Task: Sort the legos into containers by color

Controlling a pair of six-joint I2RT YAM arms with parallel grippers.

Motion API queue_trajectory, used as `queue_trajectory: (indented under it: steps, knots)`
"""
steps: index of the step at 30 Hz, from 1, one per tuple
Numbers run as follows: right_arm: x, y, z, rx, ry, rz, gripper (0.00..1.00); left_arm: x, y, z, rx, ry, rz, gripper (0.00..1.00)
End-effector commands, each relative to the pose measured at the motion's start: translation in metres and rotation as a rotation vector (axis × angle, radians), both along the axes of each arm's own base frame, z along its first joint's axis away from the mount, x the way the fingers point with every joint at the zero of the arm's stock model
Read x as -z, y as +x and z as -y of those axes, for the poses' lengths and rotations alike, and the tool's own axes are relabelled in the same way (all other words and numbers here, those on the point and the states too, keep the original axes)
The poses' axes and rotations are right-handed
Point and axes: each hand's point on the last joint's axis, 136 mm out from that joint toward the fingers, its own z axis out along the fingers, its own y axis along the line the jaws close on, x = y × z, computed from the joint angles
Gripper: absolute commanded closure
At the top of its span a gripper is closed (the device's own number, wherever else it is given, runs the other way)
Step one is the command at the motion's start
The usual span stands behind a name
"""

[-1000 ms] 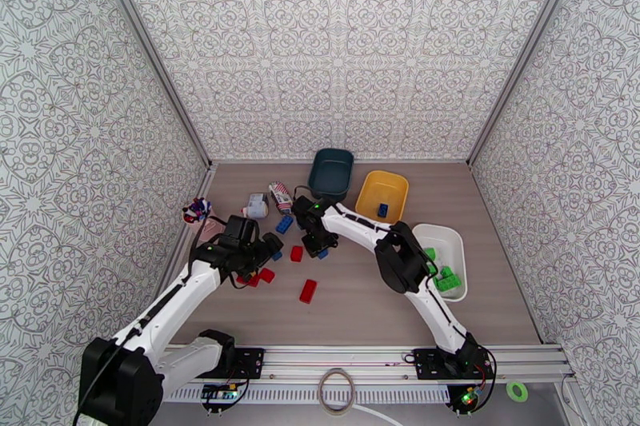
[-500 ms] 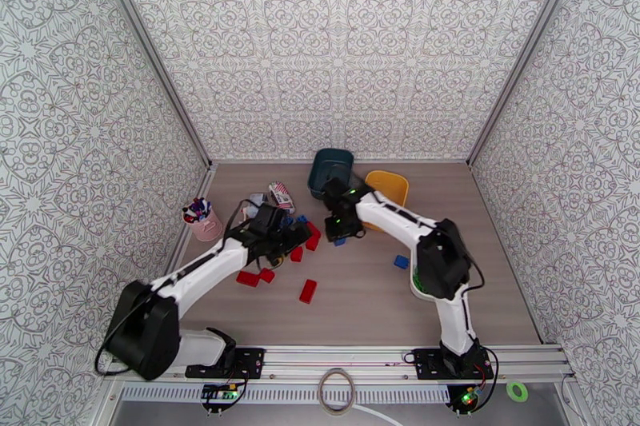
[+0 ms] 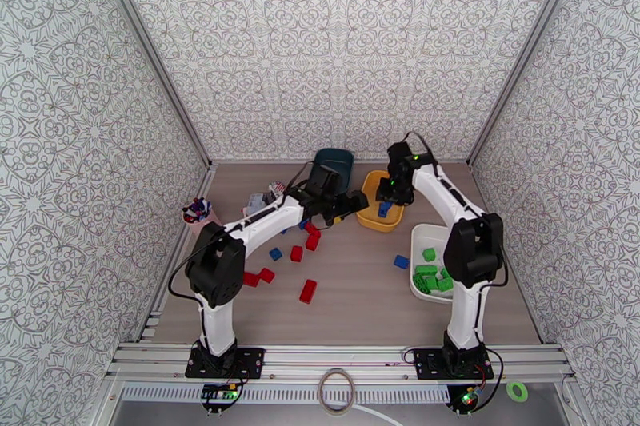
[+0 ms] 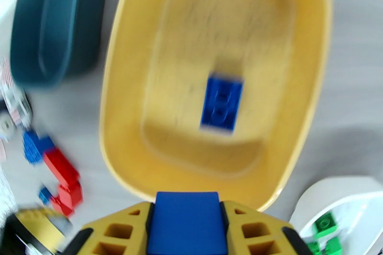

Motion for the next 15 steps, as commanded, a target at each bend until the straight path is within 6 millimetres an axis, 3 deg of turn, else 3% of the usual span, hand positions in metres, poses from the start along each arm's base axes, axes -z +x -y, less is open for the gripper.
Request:
queue_trajectory:
  steps: [1, 7, 15]
  knots:
    - [0.012, 0.0, 0.004, -0.001, -0.03, -0.074, 0.56, -0.004, -0.003, 0.0, 0.029, 0.025, -0.001, 0.01]
    - [0.011, 0.0, 0.007, -0.024, -0.059, -0.084, 0.39, -0.003, -0.01, -0.019, -0.004, 0.08, 0.015, 0.01]
    - [-0.004, -0.032, 0.017, -0.015, -0.068, -0.066, 0.38, 0.005, -0.024, -0.045, -0.077, 0.129, 0.012, 0.02]
